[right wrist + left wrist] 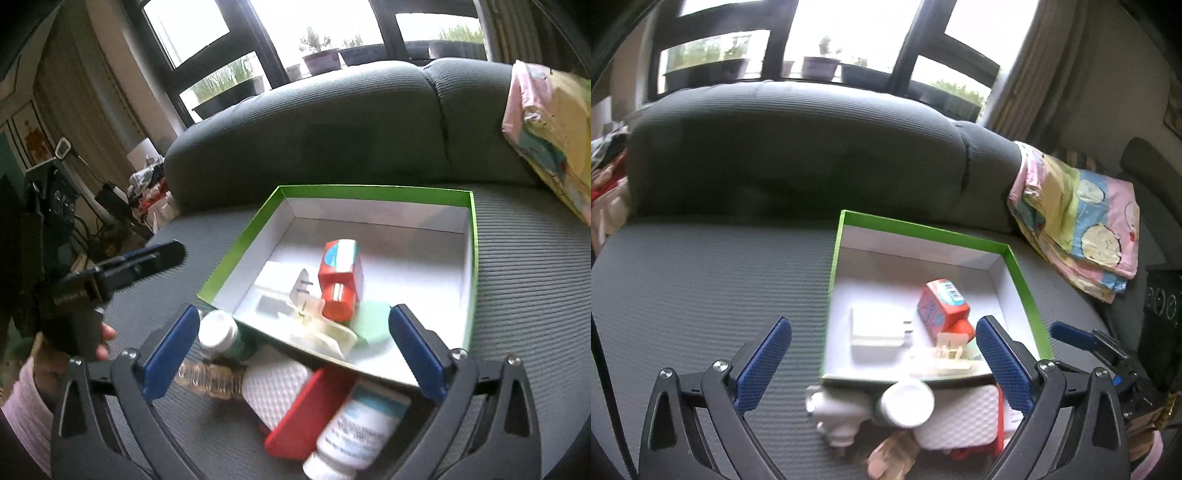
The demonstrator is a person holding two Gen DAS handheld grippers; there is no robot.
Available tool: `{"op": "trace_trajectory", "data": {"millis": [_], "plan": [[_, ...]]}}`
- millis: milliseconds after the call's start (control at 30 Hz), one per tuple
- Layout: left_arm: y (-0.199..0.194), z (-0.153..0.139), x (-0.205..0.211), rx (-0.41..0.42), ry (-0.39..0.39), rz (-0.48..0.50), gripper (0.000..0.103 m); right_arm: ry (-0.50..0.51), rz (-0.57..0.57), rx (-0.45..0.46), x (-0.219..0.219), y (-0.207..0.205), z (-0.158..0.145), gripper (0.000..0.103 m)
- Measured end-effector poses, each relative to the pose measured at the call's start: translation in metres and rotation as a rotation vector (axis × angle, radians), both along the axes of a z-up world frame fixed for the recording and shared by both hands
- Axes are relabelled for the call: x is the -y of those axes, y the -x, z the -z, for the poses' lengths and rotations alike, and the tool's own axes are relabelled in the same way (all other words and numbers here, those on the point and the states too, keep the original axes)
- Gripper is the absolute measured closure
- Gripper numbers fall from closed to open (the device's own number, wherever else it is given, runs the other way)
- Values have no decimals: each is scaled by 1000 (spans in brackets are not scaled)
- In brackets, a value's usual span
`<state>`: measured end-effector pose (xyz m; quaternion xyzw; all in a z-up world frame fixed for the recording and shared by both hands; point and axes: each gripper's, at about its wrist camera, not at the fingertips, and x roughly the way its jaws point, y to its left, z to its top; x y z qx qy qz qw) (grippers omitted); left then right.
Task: Organize rigid objects
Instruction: 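Open the left tool to drop the white charger into the box, then withdraw the left tool from the box toward the remaining items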
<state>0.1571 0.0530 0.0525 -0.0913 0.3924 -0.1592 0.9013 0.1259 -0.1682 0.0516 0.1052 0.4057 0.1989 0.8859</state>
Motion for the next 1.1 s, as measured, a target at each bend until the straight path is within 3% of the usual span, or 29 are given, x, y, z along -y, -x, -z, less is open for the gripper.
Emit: {"op": "trace_trajectory", "data": {"millis": [167,333,533,833,900,1100], "plan": [[19,2,-12,-15,3,-30,3,32,-1,18,-2,21,-3,1],[45,9,-17,-10,-44,-46,3,55,-20,43,-5,47,-4,1],[78,34,-26,-58,-46,-52,3,82,-96,58,-18,86,3,1],[109,66,-38,-113,66,-46,3,35,-214,0,-44,126,36,6],[107,69,-36,-121,80,-37,3,18,-236,-31,-53,125,49,14],[92,68,-24,-96,123,-5,3,-16,-269,-74,-77,106,75,25]]}}
